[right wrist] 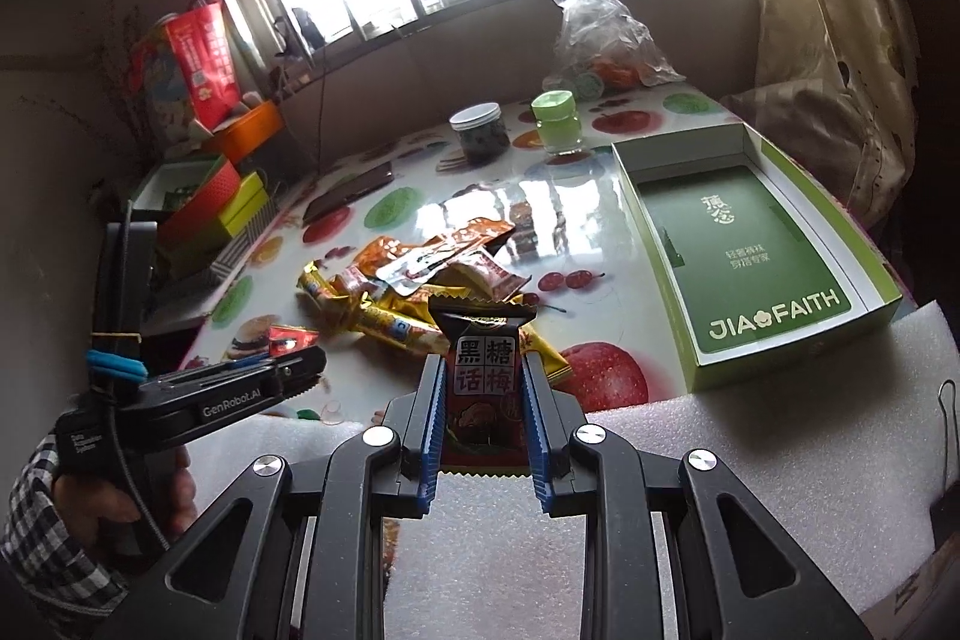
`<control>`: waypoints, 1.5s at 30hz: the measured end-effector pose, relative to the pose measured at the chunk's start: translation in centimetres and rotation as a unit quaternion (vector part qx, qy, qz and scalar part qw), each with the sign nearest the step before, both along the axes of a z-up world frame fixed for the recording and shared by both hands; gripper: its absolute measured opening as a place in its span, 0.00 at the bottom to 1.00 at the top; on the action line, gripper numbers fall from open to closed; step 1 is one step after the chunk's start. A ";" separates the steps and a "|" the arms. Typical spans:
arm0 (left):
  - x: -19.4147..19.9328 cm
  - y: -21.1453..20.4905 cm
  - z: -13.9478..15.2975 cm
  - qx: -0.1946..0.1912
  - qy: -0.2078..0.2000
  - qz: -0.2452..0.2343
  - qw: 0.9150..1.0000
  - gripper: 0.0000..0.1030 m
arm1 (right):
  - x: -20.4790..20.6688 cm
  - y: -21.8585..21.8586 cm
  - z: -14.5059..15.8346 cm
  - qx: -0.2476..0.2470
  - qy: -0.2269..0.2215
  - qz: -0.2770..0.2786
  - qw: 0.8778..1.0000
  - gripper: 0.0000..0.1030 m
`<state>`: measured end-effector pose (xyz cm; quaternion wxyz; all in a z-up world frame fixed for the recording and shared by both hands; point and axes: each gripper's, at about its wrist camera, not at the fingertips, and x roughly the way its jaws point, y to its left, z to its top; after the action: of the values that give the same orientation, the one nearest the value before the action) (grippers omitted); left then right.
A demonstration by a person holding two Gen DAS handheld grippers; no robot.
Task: Organize snacks
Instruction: 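Carry both held red packets over the green gift box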
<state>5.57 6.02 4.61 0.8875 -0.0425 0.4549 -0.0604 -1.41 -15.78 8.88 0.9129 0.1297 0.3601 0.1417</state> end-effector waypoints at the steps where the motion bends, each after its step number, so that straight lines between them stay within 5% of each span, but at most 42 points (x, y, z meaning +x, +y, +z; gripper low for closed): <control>1: -0.2 -0.3 0.4 -0.002 -0.005 -0.004 1.000 0.30 | 0.1 0.0 0.1 -0.001 -0.002 0.002 1.000 0.22; 21: 2.6 -10.6 6.5 -0.029 -0.061 -0.121 0.990 0.30 | 3.5 -7.6 3.4 -0.040 -0.029 -0.058 0.997 0.22; 32: 6.8 -17.0 5.6 -0.047 -0.042 -0.172 0.983 0.30 | 7.7 -12.9 1.0 -0.060 0.010 -0.113 0.992 0.22; 45: 10.3 -22.4 1.4 -0.058 0.014 -0.202 0.978 0.30 | 10.8 -14.5 -3.2 -0.091 0.062 -0.112 0.988 0.22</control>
<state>15.84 -16.36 6.06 0.8464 -0.0017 0.4624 -0.2642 9.36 -30.27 5.70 0.9068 0.0944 0.4108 -0.0033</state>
